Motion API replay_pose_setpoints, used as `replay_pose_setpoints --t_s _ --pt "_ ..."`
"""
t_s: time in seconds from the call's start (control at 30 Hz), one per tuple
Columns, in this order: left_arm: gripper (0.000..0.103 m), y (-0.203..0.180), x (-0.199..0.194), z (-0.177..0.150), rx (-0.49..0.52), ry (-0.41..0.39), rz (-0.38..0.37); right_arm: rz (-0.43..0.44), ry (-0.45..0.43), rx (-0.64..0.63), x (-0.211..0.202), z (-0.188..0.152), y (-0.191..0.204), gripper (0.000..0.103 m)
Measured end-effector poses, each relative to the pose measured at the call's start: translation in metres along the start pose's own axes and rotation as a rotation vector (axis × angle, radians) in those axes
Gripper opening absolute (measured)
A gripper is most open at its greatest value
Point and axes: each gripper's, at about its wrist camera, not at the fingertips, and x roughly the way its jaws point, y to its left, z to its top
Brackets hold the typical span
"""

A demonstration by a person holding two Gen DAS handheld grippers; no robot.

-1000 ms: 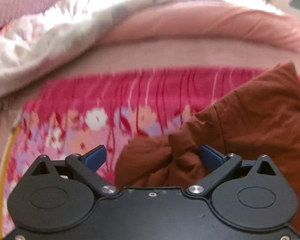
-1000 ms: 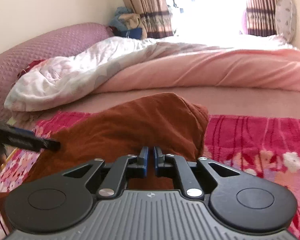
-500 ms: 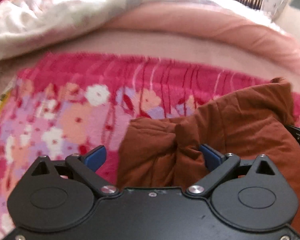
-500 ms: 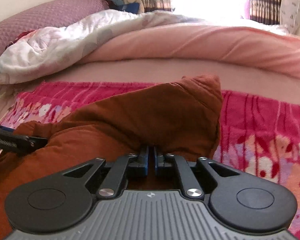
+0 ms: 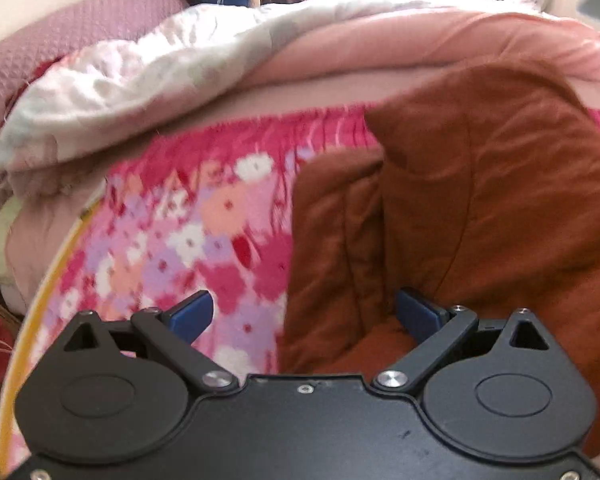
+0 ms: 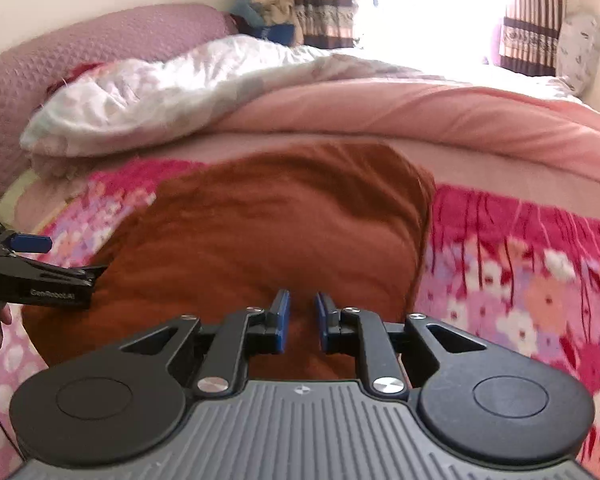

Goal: Fold large clothes

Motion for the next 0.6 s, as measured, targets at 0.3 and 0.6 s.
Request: replay_pose_setpoints --t_s 0.3,0.6 --pt "0.103 0.001 0.029 -0.014 -0.122 0.002 -0.012 -0.091 -0.069 -0.010 0.028 -0.034 0.015 0.020" --pt "0.102 0.021 -0.049 -0.030 -0.074 -0.108 0.007 -0.013 -0.129 0.011 -0.043 -0.036 0.011 0.024"
